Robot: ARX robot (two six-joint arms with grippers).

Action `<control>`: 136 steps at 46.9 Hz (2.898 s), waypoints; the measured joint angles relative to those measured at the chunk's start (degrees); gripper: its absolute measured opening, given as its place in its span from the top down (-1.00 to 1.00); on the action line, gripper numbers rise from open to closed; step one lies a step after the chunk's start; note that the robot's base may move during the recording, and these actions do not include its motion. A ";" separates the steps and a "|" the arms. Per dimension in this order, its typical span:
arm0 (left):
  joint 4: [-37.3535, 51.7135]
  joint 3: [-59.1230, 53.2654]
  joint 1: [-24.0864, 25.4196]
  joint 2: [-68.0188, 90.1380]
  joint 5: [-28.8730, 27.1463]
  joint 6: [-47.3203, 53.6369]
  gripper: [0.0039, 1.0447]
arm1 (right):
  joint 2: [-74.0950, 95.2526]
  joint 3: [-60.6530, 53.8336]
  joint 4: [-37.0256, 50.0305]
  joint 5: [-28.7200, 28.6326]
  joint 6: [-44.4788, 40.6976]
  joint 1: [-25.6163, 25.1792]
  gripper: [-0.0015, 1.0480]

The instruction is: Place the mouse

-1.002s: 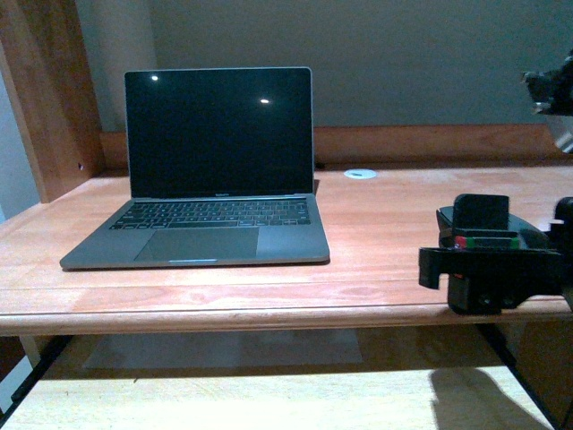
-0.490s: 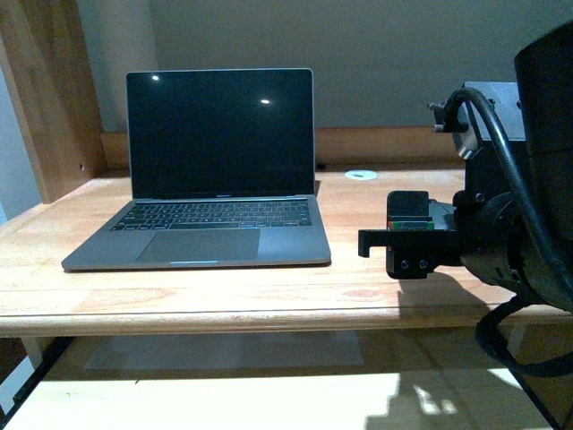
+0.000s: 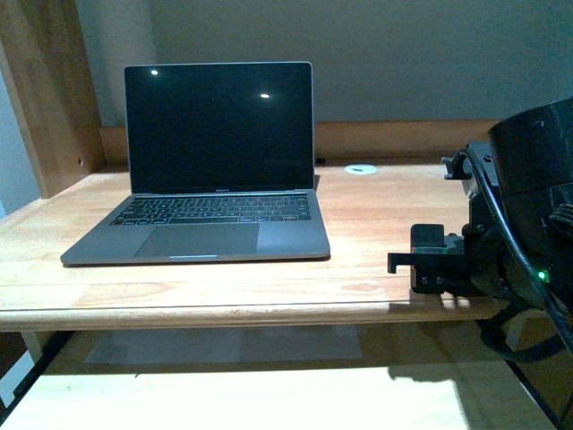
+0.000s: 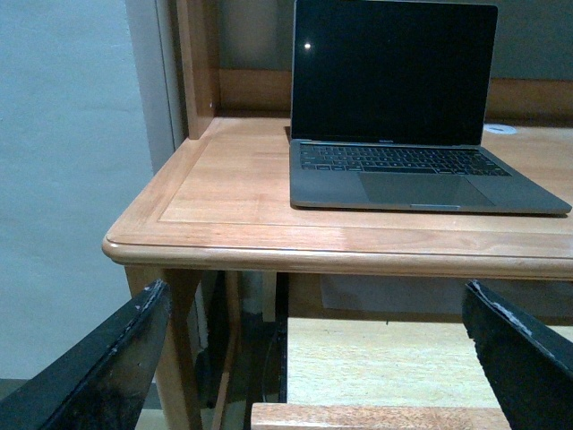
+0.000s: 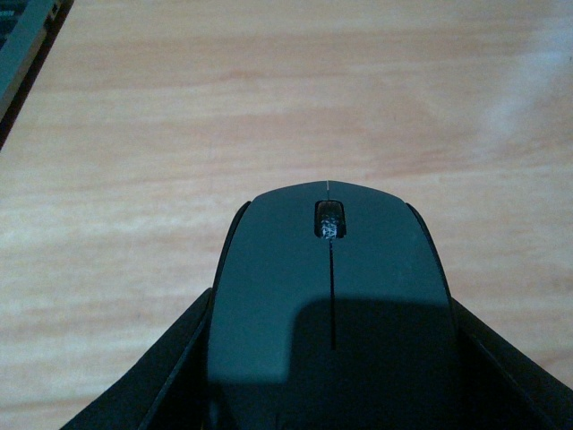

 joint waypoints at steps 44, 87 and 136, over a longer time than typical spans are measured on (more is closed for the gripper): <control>-0.02 0.00 0.04 0.00 -0.04 0.02 -0.88 | -15.02 -16.61 27.08 -5.64 -7.02 -3.30 -0.26; -0.02 0.00 0.02 0.00 0.00 0.02 -0.88 | -72.26 -51.95 6.40 -17.57 -11.56 -15.91 0.96; -0.02 0.00 0.02 0.00 0.00 0.02 -0.88 | -101.09 -51.98 -22.77 -17.57 -11.56 -15.91 0.96</control>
